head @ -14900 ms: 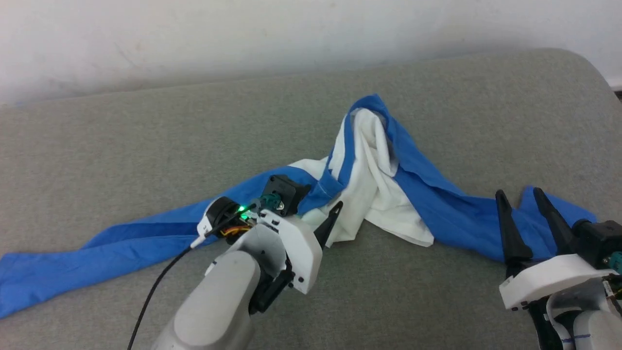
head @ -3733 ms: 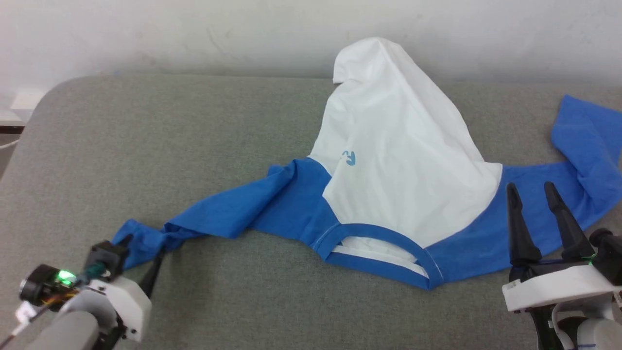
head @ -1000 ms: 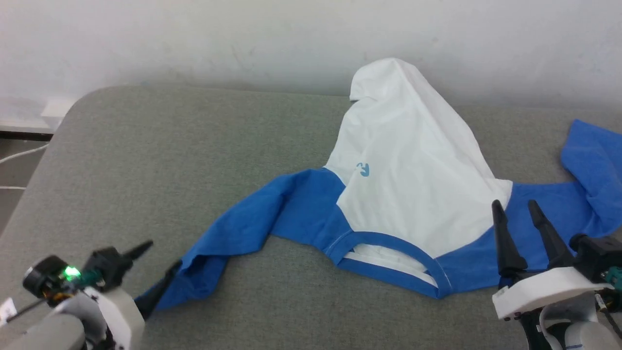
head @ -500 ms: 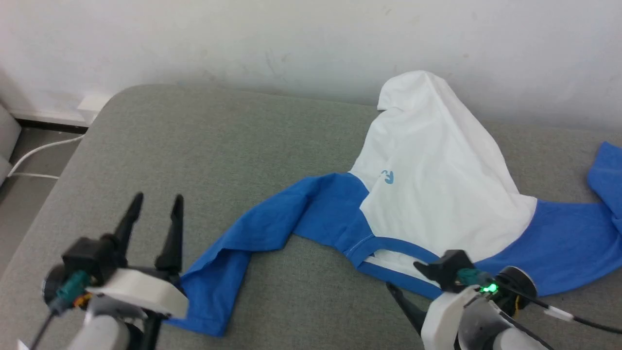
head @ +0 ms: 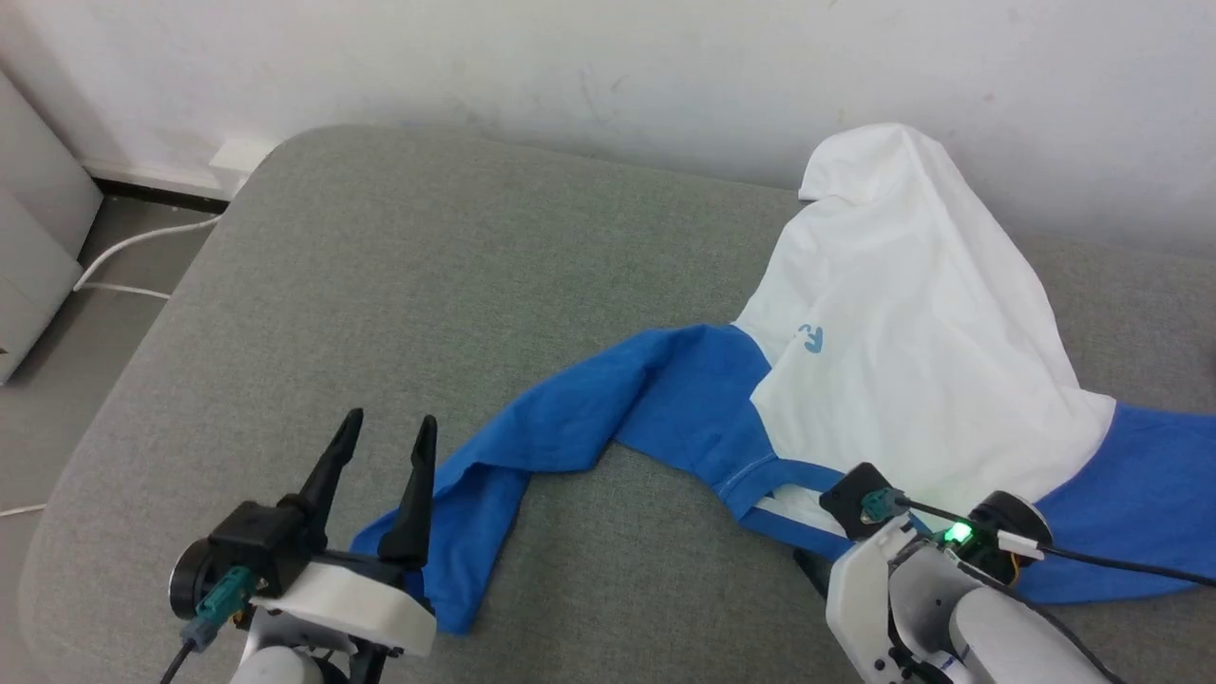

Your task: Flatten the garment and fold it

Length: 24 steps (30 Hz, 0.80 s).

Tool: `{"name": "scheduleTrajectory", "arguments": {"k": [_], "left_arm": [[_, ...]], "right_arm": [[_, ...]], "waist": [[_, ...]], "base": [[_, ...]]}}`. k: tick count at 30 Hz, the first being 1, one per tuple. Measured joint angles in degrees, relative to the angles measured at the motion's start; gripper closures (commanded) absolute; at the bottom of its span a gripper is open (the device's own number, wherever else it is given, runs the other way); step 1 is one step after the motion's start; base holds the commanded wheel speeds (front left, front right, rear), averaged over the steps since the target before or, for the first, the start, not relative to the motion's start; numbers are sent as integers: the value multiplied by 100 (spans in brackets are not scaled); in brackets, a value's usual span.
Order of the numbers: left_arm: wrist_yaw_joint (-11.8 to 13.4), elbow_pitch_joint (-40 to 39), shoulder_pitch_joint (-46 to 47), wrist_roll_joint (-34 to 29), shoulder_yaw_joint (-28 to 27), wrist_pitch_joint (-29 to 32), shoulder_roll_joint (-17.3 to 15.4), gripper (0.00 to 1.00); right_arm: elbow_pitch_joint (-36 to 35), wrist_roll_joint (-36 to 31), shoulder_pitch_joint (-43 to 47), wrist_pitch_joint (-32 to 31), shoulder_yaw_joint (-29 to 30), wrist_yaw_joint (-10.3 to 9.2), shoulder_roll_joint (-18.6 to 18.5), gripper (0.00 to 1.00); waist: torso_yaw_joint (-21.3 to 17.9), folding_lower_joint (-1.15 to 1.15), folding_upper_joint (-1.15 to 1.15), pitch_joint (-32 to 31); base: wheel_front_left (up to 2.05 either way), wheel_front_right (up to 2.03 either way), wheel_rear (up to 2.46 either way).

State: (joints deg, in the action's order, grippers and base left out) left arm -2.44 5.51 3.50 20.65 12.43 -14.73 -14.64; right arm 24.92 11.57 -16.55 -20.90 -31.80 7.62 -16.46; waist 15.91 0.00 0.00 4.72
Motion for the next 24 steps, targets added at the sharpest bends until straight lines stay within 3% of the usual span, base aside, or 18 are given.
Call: {"name": "scheduleTrajectory", "arguments": {"k": [1, 9, 18, 24], "left_arm": [[-43, 34, -8, -46, -65, 0, 30, 0], [-268, 127, -158, -381, -360, 0, 100, 0], [-415, 109, -259, -603, -260, 0, 127, 0], [-459, 218, -260, -615, 30, 0, 145, 0]], "right_arm": [[29, 0, -31, 40, -38, -1, 0, 100], [-296, 594, 167, 53, -210, -3, -177, 100], [-1918, 1419, 1115, -595, -400, -8, -781, 100], [-2276, 1325, 1633, -1287, -360, -8, -1204, 100]], "waist": [[-3, 0, 0, 10], [-232, 1, 0, -107], [-673, 0, 0, -365], [-907, 0, 0, -433]], "base": [[0, 0, 0], [0, 0, 0], [0, 0, 0], [0, 0, 0]]}}
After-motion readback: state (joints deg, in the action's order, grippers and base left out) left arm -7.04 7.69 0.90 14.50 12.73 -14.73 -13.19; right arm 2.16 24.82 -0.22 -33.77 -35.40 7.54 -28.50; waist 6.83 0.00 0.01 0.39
